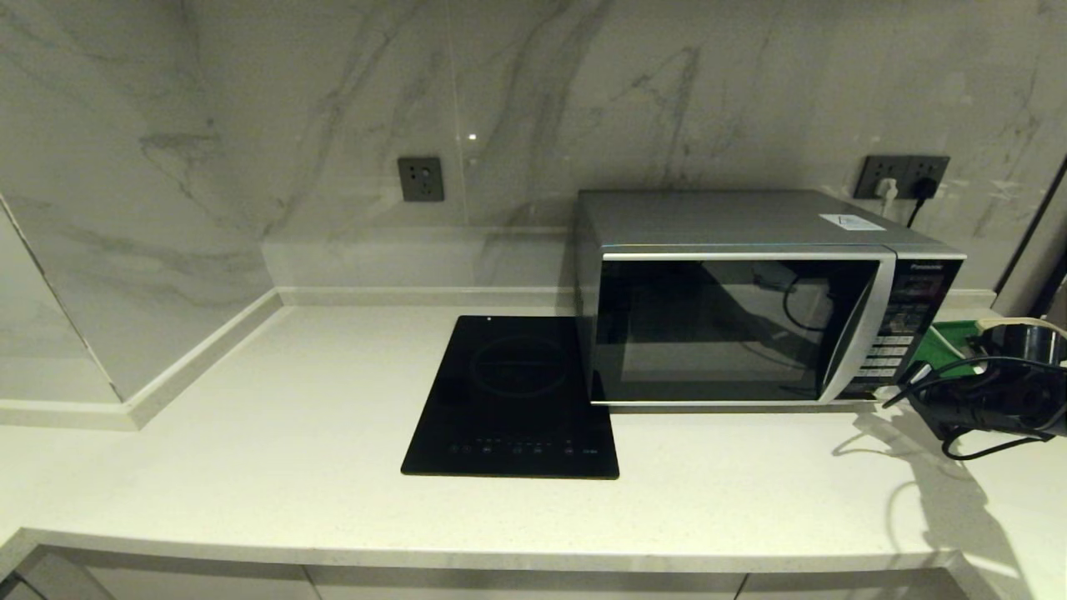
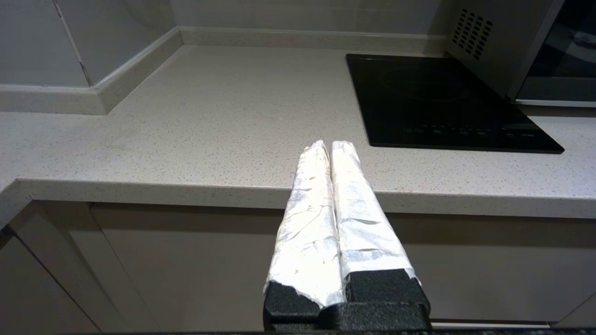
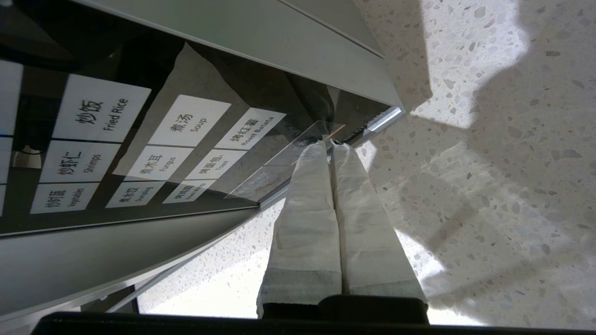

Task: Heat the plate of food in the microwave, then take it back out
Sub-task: Open the microwave oven

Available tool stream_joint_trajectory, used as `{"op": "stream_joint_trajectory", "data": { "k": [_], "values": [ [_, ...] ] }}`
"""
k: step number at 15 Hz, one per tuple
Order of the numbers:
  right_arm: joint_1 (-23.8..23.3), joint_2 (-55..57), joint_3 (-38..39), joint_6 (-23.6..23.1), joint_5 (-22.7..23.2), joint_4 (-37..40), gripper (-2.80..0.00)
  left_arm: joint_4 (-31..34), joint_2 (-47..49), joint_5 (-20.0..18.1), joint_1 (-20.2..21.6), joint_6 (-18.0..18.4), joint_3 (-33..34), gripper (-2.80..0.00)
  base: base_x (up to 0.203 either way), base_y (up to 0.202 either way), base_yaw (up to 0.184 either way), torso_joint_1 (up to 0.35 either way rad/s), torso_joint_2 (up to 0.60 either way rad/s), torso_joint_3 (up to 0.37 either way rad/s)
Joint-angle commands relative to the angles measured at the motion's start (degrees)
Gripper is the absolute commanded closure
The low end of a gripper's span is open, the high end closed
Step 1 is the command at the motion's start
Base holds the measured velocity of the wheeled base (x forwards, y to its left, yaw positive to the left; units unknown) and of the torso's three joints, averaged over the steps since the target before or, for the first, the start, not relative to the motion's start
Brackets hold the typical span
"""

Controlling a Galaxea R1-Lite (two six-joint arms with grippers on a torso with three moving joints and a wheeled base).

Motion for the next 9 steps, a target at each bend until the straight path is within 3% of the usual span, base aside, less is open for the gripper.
{"op": "stream_joint_trajectory", "data": {
  "k": [1,9],
  "values": [
    [0.0,-0.6,0.0,0.3,0.2,-0.2,0.00,0.0,-0.1,0.0,0.0,-0.1,0.0,0.00,0.000,0.000,0.000,0.000,0.00,0.000],
    [0.0,-0.2,0.9,0.5,-0.3,-0.8,0.00,0.0,-0.1,0.0,0.0,-0.1,0.0,0.00,0.000,0.000,0.000,0.000,0.00,0.000]
  ]
}}
